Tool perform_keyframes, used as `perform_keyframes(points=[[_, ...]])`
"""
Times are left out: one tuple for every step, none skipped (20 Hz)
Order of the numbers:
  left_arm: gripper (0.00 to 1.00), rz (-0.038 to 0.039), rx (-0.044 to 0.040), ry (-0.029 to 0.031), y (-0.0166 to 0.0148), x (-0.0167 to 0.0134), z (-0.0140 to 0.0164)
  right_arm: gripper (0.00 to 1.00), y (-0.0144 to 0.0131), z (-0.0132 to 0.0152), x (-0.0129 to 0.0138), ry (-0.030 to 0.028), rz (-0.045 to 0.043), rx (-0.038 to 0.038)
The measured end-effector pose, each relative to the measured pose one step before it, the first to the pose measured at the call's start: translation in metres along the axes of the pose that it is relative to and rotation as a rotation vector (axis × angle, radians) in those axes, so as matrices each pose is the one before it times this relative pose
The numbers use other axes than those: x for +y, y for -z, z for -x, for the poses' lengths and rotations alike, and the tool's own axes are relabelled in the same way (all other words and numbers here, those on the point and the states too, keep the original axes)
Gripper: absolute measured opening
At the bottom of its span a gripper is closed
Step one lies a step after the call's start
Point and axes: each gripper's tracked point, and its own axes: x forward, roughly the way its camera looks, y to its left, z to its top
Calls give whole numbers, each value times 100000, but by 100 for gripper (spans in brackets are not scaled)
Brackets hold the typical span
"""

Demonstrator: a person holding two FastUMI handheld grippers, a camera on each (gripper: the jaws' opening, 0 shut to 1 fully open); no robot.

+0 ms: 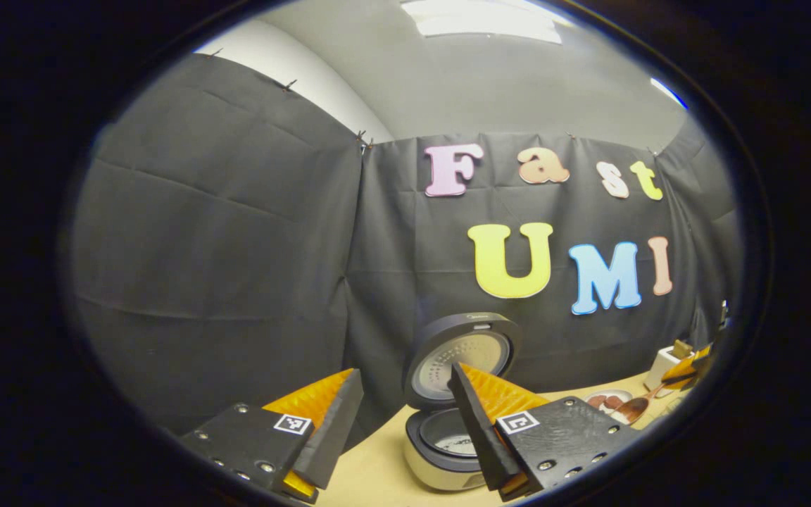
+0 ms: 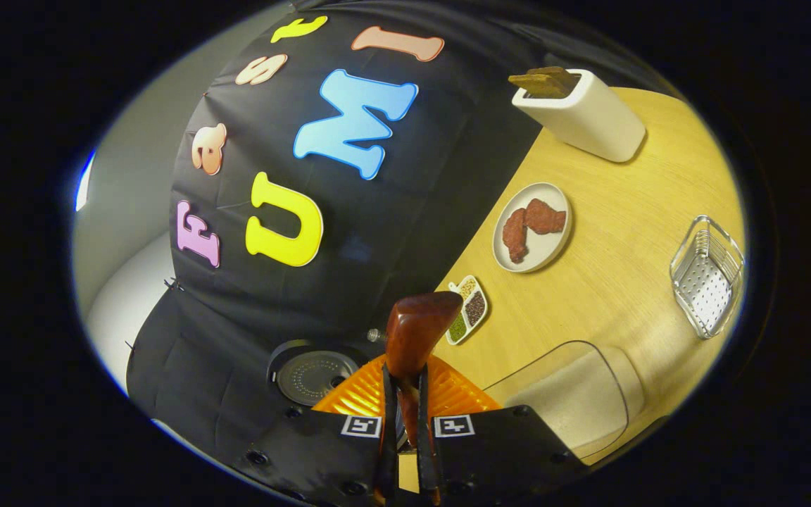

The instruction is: Close the left gripper, press the button to open the rice cooker; take a wooden spoon from the chopstick holder with the right hand, scoop a spoonful of rice and pour it into the rice cooker, then put the wooden spoon back into the chopstick holder.

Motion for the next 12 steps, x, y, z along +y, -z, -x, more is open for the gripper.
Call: perform_keyframes(points=[[80,-50,17,-202,196,379,-214,13,58,-669,931,-1158,650,67],[80,138,118,-203,47,322,-342,13,176,-648,1028,-1329,922,-59],[80,326,183,-354,105,561,-235,13,218,-727,956,-1372,851,243],[79,454,254,-352,140,530,-270,13,334,-705,968,-1357,796,477],[80,481,236,-538,178,330,-287,13,458,-775,869,-1382,701,860],[80,478,408,-449,200,376,-192,13,508,-905,835,-1227,617,641],[80,189,334,-565,370,488,-186,13,436,-888,717,-1114,736,656],[80,-111,375,-603,323,643,-137,13,518,-749,822,-1080,898,783],[80,-273,316,-773,208,748,31,13,538,-770,646,-799,1105,974],[80,-137,208,-817,127,792,23,13,674,-938,570,-615,1088,1231],[79,197,344,-907,109,692,60,13,733,-1010,384,-560,1117,1220],[79,332,294,-945,99,727,69,13,798,-842,416,-335,1021,1317]])
